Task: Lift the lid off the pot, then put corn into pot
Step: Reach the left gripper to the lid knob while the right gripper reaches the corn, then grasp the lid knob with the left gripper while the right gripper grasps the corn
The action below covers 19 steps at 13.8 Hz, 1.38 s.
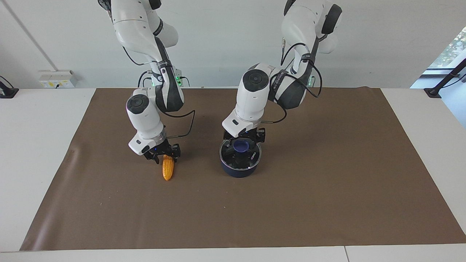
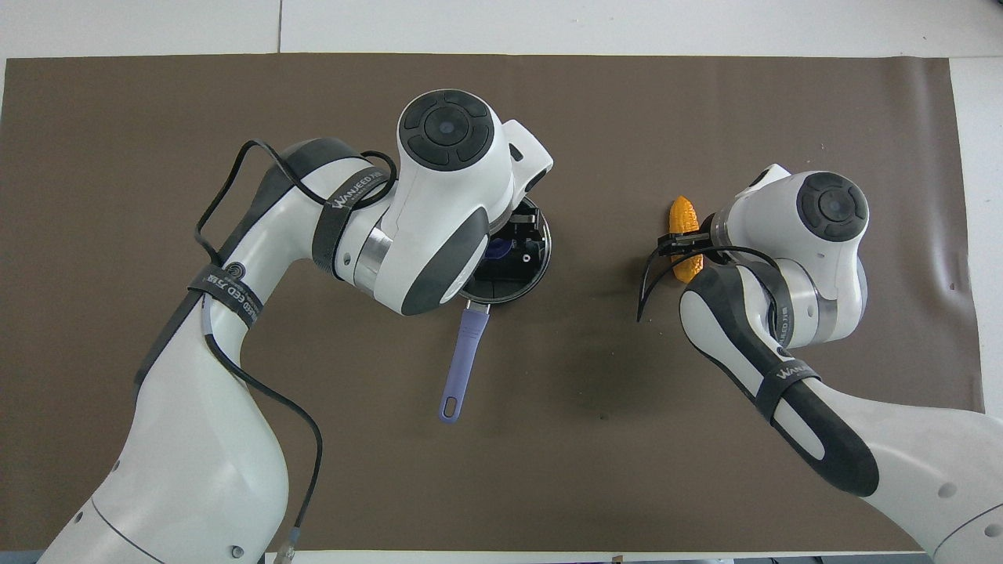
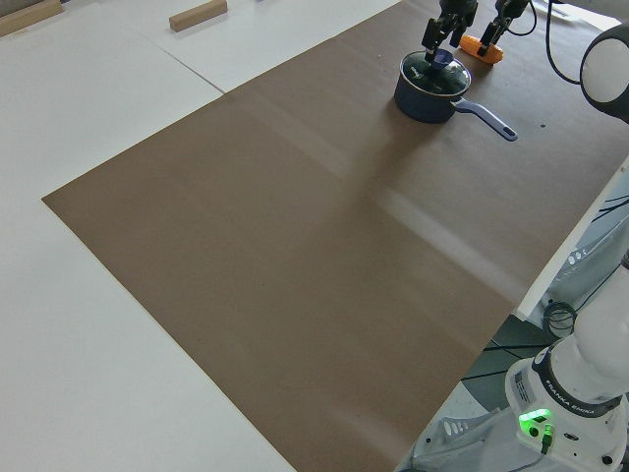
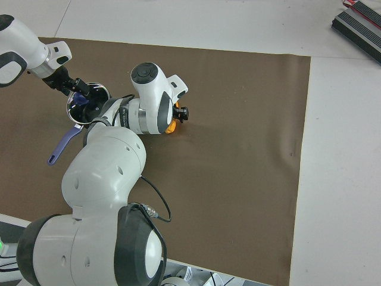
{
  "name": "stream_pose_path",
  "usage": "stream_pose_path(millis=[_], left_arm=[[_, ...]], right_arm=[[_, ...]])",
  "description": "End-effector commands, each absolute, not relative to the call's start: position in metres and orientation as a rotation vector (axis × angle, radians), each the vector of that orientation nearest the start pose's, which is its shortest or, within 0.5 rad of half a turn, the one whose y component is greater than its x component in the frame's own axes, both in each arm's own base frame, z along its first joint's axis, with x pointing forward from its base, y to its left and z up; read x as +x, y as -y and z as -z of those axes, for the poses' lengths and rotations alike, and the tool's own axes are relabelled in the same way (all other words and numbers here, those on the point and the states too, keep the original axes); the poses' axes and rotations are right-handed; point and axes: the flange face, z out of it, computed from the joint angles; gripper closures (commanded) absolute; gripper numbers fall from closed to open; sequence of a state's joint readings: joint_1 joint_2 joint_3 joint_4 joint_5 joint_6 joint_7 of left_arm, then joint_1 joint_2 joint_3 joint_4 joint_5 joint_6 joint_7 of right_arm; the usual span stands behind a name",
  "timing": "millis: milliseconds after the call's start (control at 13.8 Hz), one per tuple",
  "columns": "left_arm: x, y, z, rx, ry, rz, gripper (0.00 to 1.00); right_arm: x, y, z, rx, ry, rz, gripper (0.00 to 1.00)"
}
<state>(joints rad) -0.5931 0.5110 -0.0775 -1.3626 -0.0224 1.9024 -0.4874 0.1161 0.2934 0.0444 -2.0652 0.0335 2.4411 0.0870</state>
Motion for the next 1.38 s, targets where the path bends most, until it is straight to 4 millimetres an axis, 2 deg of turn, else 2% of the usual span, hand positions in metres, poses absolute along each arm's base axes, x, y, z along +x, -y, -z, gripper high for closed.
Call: stream_pose_path(millis=[0,145,218,363,435,653,726,798,871,1016,1306], left_arm=[[0.565,0.437,-0.427,-3.190,-0.300,0.052,0.00],[0.566,0.437,-0.425,-3.189,-0.298,0.050,0.00],[0.565,0.437,-0.424,-3.177,-0.303,0.058,0.00],[0.566,0.438,-0.414,-3.157,-0.315,0.054,0.00],[0.566,0.437,-0.413,-3.156,-0.312,0.050,0.00],[0.566,0.437,-0.413,-3.154,-0.313,0.049,0.00],[0.566,0.437,-0.412,-3.153,-0.313,0.047,0.00],[0.566,0.437,-0.412,-3.152,-0.313,0.045,0.00],[0.566,0.437,-0.412,-3.152,-0.313,0.045,0.04],[0.566,0.437,-0.413,-3.154,-0.312,0.046,0.15],[0.566,0.437,-0.413,-3.154,-0.310,0.044,0.31]], right_arm=[[0.591,-0.096,-0.297,-3.075,0.083,0.122,1.00],[0.594,-0.100,-0.303,-3.075,0.091,0.110,1.00],[0.601,-0.103,-0.318,-3.076,0.100,0.075,1.00],[0.615,-0.104,-0.357,-3.076,0.110,-0.006,1.00],[0.621,-0.104,-0.384,-3.076,0.117,-0.043,1.00],[0.621,-0.110,-0.453,-3.064,0.135,-0.131,1.00],[0.621,-0.111,-0.465,-3.059,0.134,-0.148,1.00],[0.620,-0.109,-0.463,-3.058,0.126,-0.155,1.00],[0.618,-0.103,-0.458,-3.059,0.114,-0.166,1.00],[0.617,-0.103,-0.459,-3.056,0.110,-0.167,1.00],[0.616,-0.109,-0.458,-3.056,0.121,-0.165,1.00]])
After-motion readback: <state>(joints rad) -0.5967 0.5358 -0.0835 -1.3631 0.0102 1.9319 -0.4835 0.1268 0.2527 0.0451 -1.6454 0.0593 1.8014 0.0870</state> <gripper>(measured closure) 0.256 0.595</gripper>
